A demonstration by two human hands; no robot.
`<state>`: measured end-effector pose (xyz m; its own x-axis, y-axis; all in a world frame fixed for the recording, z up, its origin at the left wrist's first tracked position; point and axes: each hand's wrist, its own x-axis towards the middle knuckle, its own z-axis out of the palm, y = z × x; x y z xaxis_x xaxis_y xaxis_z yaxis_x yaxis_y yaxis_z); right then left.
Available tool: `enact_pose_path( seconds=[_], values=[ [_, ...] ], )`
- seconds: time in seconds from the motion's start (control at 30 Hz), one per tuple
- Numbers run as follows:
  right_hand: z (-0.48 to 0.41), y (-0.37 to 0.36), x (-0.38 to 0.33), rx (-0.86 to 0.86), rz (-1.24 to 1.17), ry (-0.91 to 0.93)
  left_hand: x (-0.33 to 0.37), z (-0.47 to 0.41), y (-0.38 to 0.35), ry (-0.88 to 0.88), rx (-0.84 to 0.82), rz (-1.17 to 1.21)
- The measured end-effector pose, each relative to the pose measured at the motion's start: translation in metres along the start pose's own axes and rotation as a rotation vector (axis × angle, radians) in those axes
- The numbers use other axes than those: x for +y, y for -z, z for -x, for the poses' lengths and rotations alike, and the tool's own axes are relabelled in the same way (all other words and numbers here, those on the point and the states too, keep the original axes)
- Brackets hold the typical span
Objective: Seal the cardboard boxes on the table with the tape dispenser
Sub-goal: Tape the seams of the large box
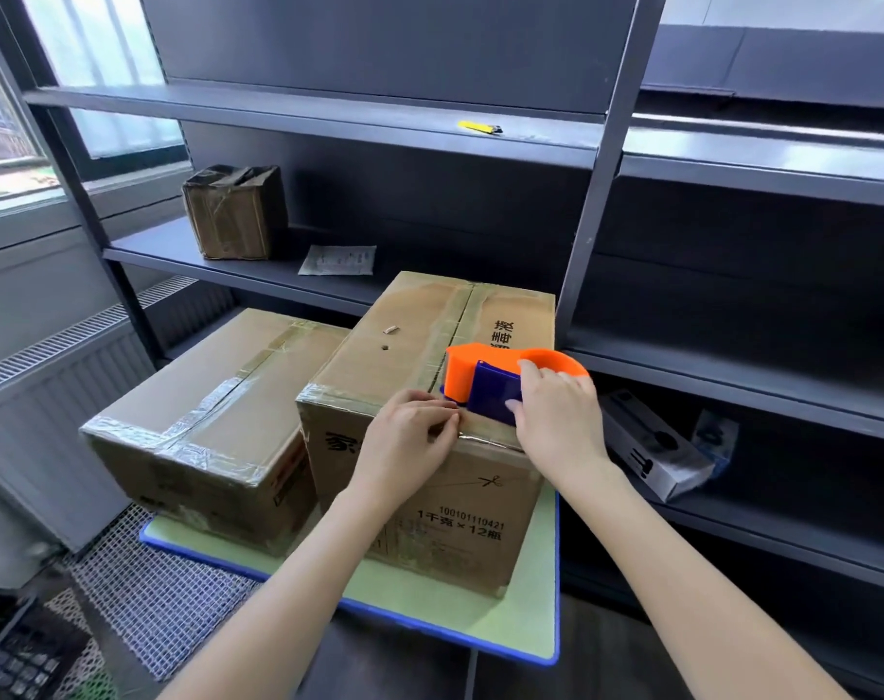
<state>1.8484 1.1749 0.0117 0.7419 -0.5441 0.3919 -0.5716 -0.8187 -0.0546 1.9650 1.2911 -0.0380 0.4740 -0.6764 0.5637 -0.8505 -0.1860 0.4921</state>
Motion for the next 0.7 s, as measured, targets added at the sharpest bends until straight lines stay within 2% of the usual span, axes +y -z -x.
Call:
enact_pose_path(
  seconds=[0.13, 0.4, 0.53, 0.7],
  values=[
    [0.002, -0.001, 0.005, 0.065, -0.173, -0.003, 0.007, -0.004, -0.006, 0.051, 0.089, -0.061],
    [0.002, 0.004, -0.016, 0.187, -0.378, 0.059, 0.006, -0.003, 0.003, 0.238, 0.104, 0.049],
    [-0.01, 0.006, -0.05, 0.18, -0.557, 0.052, -0.001, -0.003, 0.023, 0.333, 0.054, 0.361],
    [-0.031, -0.005, -0.107, 0.152, -0.889, -0.003, -0.03, -0.008, 0.062, 0.453, 0.212, 0.799]
  ],
)
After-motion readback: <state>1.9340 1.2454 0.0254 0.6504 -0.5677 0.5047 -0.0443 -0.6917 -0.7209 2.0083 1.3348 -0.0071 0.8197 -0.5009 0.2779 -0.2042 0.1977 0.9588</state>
